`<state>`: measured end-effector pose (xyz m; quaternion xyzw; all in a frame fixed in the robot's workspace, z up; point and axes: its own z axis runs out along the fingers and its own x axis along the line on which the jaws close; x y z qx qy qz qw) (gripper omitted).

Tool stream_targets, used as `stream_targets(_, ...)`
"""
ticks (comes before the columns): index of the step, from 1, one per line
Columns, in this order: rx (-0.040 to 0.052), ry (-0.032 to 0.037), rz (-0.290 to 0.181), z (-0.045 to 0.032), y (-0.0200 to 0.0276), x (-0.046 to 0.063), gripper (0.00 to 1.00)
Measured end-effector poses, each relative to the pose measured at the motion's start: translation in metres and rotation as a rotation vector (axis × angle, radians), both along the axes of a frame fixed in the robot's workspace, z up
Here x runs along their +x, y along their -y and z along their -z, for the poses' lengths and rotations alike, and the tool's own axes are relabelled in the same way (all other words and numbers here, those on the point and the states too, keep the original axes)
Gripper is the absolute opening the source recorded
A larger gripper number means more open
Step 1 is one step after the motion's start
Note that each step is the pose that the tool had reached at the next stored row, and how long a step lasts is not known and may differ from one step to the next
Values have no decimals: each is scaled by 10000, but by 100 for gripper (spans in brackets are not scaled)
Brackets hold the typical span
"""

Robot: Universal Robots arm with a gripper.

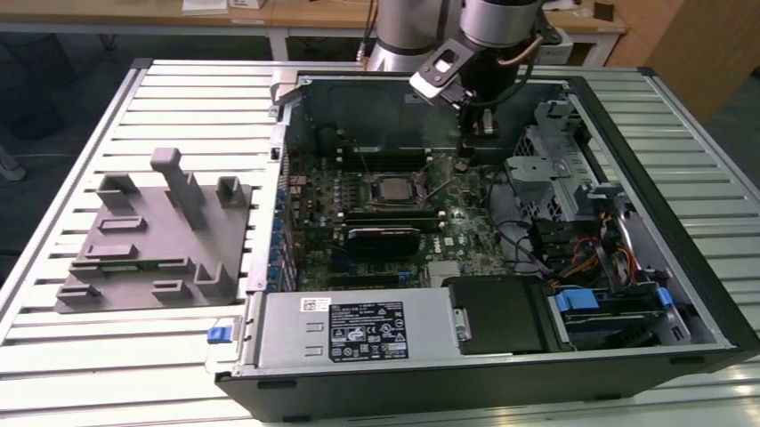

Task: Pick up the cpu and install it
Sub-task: 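Close the cpu cover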

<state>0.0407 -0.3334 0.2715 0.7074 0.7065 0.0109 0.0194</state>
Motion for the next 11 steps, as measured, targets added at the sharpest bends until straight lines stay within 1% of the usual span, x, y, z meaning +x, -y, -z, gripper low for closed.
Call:
stream_targets(4,0,-5,0,24,0,39,11)
stream_targets(11,1,-8,1,148,0,40,11)
